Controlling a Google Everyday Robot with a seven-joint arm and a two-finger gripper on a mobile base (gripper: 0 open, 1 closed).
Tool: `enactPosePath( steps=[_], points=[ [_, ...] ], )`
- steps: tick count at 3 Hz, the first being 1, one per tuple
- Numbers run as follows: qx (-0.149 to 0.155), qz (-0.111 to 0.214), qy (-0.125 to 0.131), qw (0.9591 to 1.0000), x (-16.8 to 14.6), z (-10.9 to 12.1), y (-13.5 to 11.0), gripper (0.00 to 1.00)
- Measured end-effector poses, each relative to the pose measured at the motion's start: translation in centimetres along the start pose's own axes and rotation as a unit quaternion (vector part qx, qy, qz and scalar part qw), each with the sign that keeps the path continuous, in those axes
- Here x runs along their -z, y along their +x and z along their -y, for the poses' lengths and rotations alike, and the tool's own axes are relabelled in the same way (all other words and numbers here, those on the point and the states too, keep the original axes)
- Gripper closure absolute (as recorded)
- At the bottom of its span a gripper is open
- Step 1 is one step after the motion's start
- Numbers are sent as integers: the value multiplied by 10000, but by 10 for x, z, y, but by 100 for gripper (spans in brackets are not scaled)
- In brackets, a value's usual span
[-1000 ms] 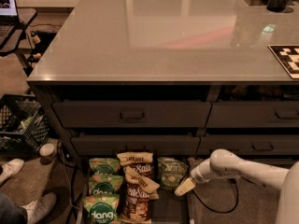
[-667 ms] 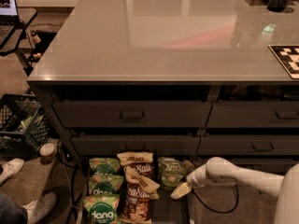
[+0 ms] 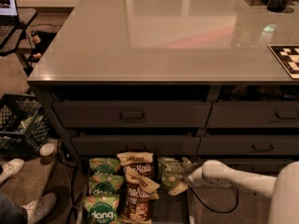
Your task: Pick green jalapeno chip bag from bottom drawer and place on counter
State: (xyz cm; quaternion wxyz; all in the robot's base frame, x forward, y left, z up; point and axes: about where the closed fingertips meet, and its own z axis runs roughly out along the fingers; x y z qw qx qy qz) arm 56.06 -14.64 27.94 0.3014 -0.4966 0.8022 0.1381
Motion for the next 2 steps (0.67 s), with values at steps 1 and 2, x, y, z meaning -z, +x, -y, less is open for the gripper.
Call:
enactPosePath(
  steps=[1, 2],
  points=[
    [121, -8, 111, 9999, -10, 11, -3, 0],
    [144, -46, 120, 9998, -23, 20, -4, 0]
  ],
)
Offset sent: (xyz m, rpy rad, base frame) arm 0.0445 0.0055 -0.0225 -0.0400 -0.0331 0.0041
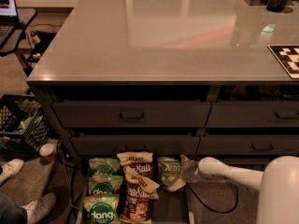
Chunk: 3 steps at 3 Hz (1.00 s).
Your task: Pick green jalapeno chip bag from bottom drawer and place on counter
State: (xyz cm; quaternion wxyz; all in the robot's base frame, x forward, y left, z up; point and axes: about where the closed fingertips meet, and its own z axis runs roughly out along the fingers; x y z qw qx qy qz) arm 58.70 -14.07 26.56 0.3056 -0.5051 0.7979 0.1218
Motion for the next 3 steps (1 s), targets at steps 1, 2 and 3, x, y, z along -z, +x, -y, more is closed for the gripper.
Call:
enactPosePath(
  steps=[1, 2, 3],
  points=[
    [3, -44, -14, 10000, -11, 9, 1, 0],
    [-59, -103, -81, 9999, -23, 14, 6, 0],
    [-126, -198, -221, 9995, -34, 12, 13, 0]
  ],
)
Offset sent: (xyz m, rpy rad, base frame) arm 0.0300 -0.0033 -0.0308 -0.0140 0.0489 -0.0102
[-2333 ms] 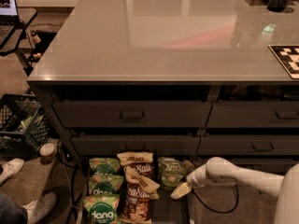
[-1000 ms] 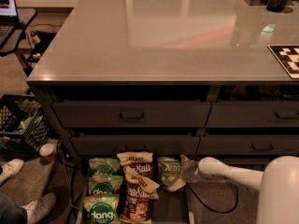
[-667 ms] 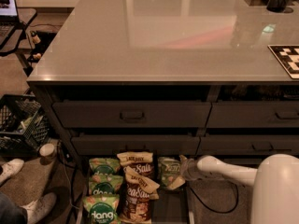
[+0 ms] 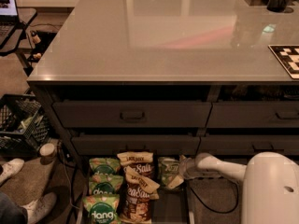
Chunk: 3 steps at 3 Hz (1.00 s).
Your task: Pick green jalapeno chip bag from bottom drawer and place on counter
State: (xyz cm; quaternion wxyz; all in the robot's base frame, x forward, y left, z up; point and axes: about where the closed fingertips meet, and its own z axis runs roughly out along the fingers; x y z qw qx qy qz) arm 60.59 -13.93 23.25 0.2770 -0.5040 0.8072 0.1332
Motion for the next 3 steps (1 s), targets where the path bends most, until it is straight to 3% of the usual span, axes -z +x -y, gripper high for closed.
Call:
enactPosePath(
  steps=[1, 3],
  points=[
    [0, -1, -3, 10000, 0, 0, 0, 18],
    [0, -1, -3, 10000, 0, 0, 0, 64]
  ],
)
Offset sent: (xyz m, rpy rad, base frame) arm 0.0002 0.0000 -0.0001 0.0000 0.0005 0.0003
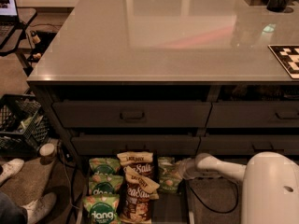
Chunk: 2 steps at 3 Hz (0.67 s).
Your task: Pick green jalapeno chip bag from bottom drawer and place on counter
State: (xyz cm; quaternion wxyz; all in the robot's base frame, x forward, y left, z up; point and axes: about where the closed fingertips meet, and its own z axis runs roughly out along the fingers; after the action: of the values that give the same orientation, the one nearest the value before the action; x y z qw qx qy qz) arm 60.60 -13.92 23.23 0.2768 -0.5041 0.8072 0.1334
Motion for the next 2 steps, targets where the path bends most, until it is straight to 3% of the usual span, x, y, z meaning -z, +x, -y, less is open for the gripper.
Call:
enactPosePath(
  steps=[1, 2],
  points=[
    [0, 0, -1, 10000, 0, 0, 0, 89],
    [5, 70, -71, 9999, 2, -2, -3, 100]
  ],
)
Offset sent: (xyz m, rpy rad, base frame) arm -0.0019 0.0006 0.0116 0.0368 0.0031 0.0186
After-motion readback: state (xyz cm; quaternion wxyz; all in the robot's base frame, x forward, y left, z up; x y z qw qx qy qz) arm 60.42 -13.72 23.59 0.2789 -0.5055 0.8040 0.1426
